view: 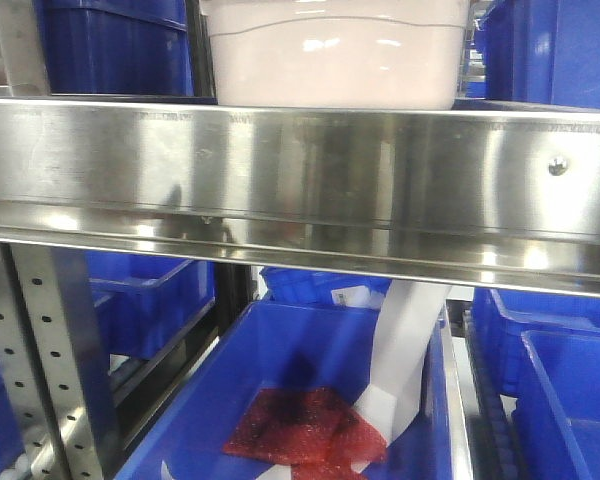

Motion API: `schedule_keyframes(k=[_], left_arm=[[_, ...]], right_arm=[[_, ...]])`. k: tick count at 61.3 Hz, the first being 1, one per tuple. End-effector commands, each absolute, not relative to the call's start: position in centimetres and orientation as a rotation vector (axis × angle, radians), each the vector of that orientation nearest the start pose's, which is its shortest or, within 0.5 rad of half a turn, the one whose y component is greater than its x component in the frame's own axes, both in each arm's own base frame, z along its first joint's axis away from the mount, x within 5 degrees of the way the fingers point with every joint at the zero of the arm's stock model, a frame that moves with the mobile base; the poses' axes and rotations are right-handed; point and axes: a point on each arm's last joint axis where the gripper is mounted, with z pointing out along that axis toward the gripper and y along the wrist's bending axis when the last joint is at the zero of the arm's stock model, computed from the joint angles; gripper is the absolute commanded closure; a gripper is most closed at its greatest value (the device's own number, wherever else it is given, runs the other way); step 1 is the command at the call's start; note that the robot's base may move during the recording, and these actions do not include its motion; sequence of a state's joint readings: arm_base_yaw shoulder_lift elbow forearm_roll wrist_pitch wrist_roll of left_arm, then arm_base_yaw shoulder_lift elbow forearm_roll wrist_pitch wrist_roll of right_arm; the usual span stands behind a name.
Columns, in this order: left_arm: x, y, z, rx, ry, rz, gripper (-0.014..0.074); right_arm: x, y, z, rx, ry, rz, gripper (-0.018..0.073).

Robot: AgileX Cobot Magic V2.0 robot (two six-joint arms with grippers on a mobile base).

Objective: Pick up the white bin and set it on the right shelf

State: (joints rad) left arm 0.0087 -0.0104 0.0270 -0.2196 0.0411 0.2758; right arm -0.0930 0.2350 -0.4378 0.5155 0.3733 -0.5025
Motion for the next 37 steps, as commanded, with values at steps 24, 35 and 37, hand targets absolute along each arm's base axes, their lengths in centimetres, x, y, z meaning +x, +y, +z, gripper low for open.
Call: schedule_keyframes(k=[24,35,37], left_arm=[[5.5,0.2,20.9,0.01,1.441,0.047,0.0715],[5.5,0.2,20.9,0.01,1.441,0.047,0.0715],[5.5,0.2,20.9,0.01,1.441,0.047,0.0715]], right_arm=[[5.6,-0.6,25.8,0.066,1.503,-0.084,0.0491],[5.3,-0.5,21.8,0.08,1.453,-0.061,0.0491],[5.4,-0.5,21.0,0.079,1.446,-0.06,0.0491]])
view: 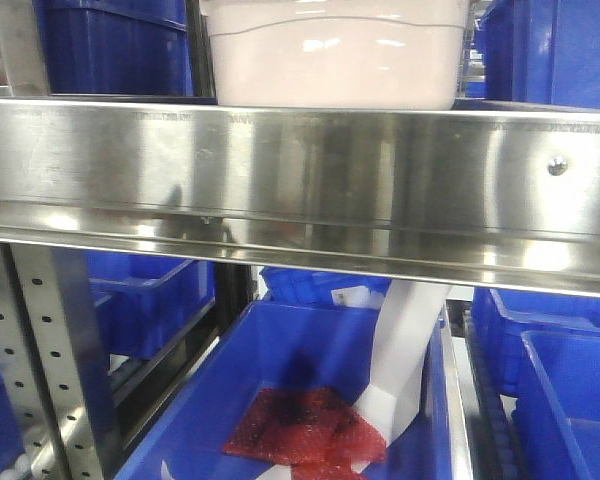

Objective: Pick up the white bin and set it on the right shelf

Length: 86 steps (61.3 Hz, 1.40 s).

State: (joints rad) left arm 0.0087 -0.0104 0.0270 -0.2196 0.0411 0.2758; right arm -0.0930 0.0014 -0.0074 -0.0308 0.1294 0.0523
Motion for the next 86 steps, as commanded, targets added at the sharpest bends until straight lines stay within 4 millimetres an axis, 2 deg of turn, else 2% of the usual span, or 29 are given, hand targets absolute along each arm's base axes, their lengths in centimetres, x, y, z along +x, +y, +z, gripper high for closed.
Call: schedule_keyframes(k=[1,86], left_arm=[[5.54,0.16,20.94,0.01,1.441,0.047,0.0715],[5.54,0.16,20.93,0.01,1.442,0.047,0.0715]], right_arm=[[5.46,-0.49,20.75,0.078,1.441,-0.059,0.0491],[5.47,-0.15,20.89,0.054,1.441,0.016,0.0491]])
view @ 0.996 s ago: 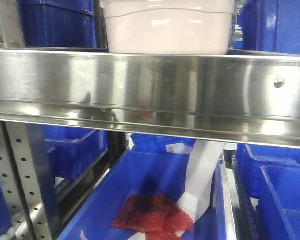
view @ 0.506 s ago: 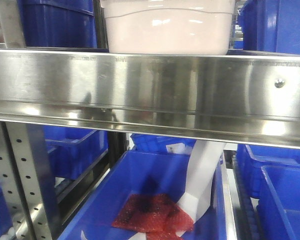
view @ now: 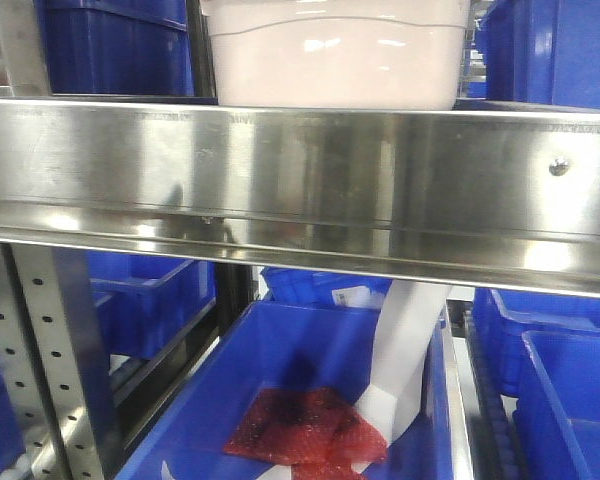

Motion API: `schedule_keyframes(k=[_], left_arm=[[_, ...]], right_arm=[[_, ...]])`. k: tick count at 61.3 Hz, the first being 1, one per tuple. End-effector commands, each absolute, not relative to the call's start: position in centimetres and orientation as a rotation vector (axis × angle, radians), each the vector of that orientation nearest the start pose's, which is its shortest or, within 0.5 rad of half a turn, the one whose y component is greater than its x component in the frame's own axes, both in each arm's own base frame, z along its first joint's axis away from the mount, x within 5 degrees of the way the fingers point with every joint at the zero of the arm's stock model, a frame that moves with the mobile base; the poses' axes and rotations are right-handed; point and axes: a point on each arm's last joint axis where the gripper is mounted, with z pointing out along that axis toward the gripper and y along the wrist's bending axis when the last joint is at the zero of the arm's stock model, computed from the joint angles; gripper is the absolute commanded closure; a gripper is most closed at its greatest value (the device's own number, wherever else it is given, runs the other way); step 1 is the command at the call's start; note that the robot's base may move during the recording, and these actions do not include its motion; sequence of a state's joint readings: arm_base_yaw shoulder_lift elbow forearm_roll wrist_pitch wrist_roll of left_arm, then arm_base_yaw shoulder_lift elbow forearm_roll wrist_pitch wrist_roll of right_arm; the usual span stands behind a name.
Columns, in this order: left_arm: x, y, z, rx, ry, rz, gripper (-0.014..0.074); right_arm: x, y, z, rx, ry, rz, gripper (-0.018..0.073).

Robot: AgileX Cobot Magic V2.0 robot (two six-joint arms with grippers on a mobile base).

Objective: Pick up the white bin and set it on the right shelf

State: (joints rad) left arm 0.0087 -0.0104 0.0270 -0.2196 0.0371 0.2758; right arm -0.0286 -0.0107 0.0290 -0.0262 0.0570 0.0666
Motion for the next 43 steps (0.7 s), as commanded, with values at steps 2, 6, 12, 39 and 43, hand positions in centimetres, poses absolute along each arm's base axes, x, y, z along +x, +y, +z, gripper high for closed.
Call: schedule_keyframes(k=[2,6,12,39,43], left_arm=[[5.54,0.16,20.93,0.01,1.442,0.047,0.0715],[5.54,0.16,20.93,0.01,1.442,0.047,0.0715],[5.54,0.16,20.93,0.01,1.442,0.047,0.0715],[5.54,0.16,20.93,0.01,1.442,0.047,0.0715],[5.54,0.16,20.93,0.01,1.442,0.047,0.0715]], right_arm=[[5.47,-0.15,20.89,0.054,1.441,0.016,0.0491],[5.47,-0.15,20.89,0.054,1.441,0.016,0.0491],[5.47,-0.15,20.89,0.054,1.441,0.016,0.0491],[5.47,-0.15,20.89,0.054,1.441,0.016,0.0491],[5.47,-0.15,20.89,0.054,1.441,0.016,0.0491]])
